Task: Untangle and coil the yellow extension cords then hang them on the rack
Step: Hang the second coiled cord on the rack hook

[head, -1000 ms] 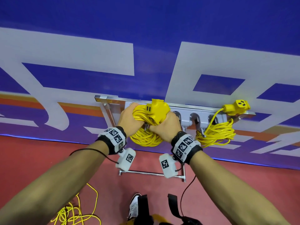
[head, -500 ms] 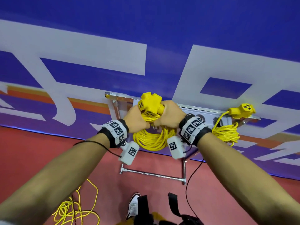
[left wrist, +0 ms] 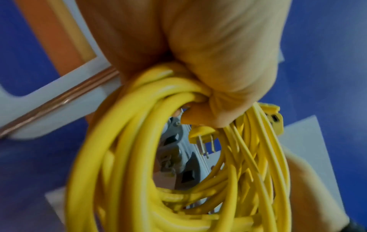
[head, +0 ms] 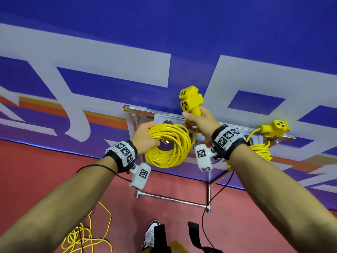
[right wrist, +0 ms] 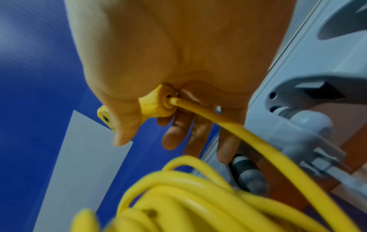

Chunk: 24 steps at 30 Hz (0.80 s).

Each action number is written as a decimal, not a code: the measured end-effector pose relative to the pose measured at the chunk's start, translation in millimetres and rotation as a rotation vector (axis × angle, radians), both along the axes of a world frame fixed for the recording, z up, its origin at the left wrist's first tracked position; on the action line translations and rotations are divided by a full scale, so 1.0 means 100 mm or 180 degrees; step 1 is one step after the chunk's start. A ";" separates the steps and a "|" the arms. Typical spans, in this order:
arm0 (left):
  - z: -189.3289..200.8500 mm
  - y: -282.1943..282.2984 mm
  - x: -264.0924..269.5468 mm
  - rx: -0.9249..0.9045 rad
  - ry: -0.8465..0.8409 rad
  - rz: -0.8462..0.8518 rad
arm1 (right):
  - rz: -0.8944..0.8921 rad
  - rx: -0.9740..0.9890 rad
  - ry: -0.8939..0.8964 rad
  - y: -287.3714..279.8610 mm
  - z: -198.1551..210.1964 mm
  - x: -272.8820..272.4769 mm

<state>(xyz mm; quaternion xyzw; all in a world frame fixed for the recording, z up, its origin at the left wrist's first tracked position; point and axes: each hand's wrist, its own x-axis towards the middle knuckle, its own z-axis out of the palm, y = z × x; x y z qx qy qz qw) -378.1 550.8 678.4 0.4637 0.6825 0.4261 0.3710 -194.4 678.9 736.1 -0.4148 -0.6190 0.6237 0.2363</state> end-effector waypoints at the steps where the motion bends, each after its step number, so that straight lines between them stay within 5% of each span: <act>1: -0.03 -0.03 0.01 -0.0003 -0.0159 0.0132 | 0.0134 0.0063 -0.0122 0.01 -0.02 0.03; 4: -0.07 -0.03 0.09 0.0103 -0.0595 0.0563 | 0.0546 -0.0015 -0.0126 -0.06 -0.07 0.08; 9: -0.06 0.05 0.21 0.0107 -0.0603 0.0849 | 0.0622 0.0038 0.0287 -0.12 -0.12 0.12; 15: -0.15 0.03 0.30 -0.0203 -0.0371 0.0434 | 0.0691 0.1039 -0.0600 -0.12 -0.14 0.23; 18: -0.07 0.06 0.34 -0.0155 0.0247 0.0091 | 0.0469 0.1234 -0.0774 -0.10 -0.20 0.24; 24: 0.07 0.20 0.31 -0.0291 0.1573 -0.0319 | 0.0887 0.1428 -0.0719 -0.14 -0.18 0.04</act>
